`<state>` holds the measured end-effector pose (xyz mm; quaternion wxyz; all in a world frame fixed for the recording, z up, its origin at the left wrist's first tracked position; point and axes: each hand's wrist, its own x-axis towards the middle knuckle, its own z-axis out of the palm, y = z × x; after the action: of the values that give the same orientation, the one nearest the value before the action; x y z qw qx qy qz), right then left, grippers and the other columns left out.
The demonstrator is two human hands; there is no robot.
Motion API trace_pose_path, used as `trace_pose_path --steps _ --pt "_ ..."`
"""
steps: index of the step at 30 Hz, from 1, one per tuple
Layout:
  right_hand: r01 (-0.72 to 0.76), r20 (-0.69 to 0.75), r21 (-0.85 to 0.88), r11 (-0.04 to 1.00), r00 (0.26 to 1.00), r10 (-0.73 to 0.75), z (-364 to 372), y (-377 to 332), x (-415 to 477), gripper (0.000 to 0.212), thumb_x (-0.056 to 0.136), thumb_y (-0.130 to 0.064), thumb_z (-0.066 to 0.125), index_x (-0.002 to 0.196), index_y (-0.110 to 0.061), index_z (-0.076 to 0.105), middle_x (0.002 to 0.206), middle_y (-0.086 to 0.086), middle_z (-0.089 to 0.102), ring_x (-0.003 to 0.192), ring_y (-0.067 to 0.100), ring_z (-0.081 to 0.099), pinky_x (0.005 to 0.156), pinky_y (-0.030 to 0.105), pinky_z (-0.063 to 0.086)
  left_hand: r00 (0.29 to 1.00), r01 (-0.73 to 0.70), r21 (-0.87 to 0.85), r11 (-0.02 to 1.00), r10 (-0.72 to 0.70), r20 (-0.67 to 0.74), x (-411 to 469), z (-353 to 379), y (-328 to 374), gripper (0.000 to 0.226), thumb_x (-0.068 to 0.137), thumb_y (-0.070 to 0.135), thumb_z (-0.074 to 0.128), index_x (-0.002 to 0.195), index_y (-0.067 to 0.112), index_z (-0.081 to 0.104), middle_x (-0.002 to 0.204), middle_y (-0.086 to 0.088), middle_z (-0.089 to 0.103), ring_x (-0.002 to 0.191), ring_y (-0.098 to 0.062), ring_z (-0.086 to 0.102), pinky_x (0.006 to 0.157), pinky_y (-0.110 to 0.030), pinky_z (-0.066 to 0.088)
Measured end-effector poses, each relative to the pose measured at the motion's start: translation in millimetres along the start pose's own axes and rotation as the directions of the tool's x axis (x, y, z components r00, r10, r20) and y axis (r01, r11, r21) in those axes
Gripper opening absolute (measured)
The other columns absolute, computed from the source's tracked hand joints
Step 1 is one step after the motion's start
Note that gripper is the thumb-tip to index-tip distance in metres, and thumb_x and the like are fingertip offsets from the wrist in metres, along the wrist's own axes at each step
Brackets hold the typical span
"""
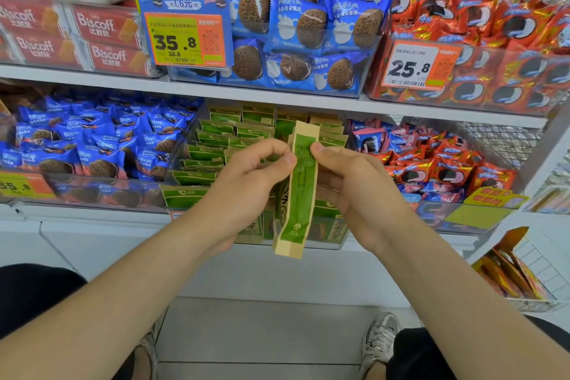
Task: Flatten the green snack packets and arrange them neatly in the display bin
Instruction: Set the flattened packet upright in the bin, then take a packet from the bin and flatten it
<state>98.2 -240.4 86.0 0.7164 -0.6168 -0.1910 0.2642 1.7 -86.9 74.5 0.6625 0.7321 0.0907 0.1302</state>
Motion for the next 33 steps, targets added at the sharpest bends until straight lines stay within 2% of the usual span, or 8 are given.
trace_pose_path --steps 5,10,15,19,23,26,28,33 --pt "0.058 0.257 -0.081 0.995 0.966 -0.035 -11.3 -12.7 0.6 0.042 0.107 -0.01 0.058 0.146 -0.027 0.059 0.124 0.018 0.072 0.113 0.029 0.075 0.096 0.045 0.062 0.983 0.081 0.041 0.996 -0.087 0.159 2.4 -14.7 3.7 0.027 0.114 0.031 0.046 0.1 0.017 0.063 0.091 0.004 0.068 0.096 -0.021 0.066 0.086 -0.042 0.055" --pt "0.383 0.273 -0.61 0.694 0.924 -0.269 -23.3 -12.3 6.9 0.032 0.079 -0.049 0.083 0.097 -0.023 0.075 0.097 0.005 0.072 0.09 0.012 0.068 0.078 0.036 0.062 0.931 0.178 0.078 0.981 -0.194 0.309 -2.1 -18.0 1.9 0.025 0.114 0.034 0.044 0.102 0.017 0.059 0.092 -0.003 0.065 0.085 -0.018 0.062 0.071 -0.033 0.052" --pt "0.46 0.361 -0.589 0.665 0.886 -0.292 -29.4 -8.9 15.6 0.034 0.089 -0.031 0.081 0.085 -0.007 0.057 0.081 0.013 0.07 0.069 0.028 0.067 0.06 0.042 0.056 0.95 0.078 0.162 0.984 -0.122 0.287 -3.9 -11.7 3.7 0.025 0.109 0.043 0.046 0.105 0.021 0.058 0.083 0.009 0.07 0.077 -0.009 0.07 0.058 -0.03 0.056" --pt "0.493 0.276 -0.69 0.53 0.856 -0.437 -31.2 -3.9 19.0 0.032 0.098 -0.021 0.076 0.084 -0.015 0.048 0.068 -0.007 0.059 0.063 0.004 0.058 0.056 0.022 0.047 0.858 0.123 0.244 0.962 -0.227 0.461 1.6 -25.0 7.0 0.03 0.105 0.032 0.059 0.129 0.013 0.064 0.116 -0.006 0.079 0.11 -0.025 0.077 0.097 -0.051 0.062" --pt "0.464 0.198 -0.695 0.55 0.858 -0.474 -33.7 -9.5 15.9 0.02 0.093 -0.029 0.082 0.108 -0.026 0.069 0.092 -0.008 0.076 0.082 0.01 0.075 0.071 0.04 0.064 0.84 0.054 0.39 0.919 -0.253 0.48 5.2 -33.1 9.9 0.026 0.11 0.024 0.053 0.122 0.012 0.073 0.11 -0.003 0.082 0.103 -0.019 0.079 0.086 -0.04 0.066" --pt "0.381 0.333 -0.6 0.704 0.918 -0.214 -40.1 -20.8 10.6 0.03 0.087 -0.017 0.086 0.115 -0.015 0.075 0.1 0.001 0.082 0.093 0.022 0.08 0.084 0.049 0.065 0.91 -0.098 0.465 0.88 -0.109 0.399 7.7 -40.9 9.4 0.02 0.109 0.022 0.058 0.111 0.022 0.077 0.097 0.001 0.083 0.09 -0.017 0.08 0.076 -0.035 0.065" --pt "0.392 0.353 -0.555 0.734 0.91 -0.219 -39.1 -24.0 5.9 0.025 0.086 -0.008 0.085 0.109 -0.011 0.077 0.099 0.002 0.083 0.093 0.022 0.08 0.083 0.042 0.066 0.93 -0.232 0.501 0.834 0.039 0.366 12.8 -44.8 7.5 0.017 0.106 0.024 0.063 0.103 0.028 0.079 0.09 0.0 0.082 0.079 -0.02 0.078 0.073 -0.032 0.059" --pt "0.466 0.241 -0.705 0.535 0.867 -0.437 -28.2 -39.8 10.2 0.033 0.076 -0.024 0.095 0.104 -0.028 0.078 0.087 -0.015 0.08 0.077 0.003 0.075 0.07 0.024 0.059 0.874 -0.469 0.606 0.642 0.434 0.217 33.2 -38.7 0.8 0.01 0.105 0.024 0.064 0.103 0.024 0.073 0.081 0.011 0.071 0.076 -0.004 0.067 0.068 -0.023 0.05"
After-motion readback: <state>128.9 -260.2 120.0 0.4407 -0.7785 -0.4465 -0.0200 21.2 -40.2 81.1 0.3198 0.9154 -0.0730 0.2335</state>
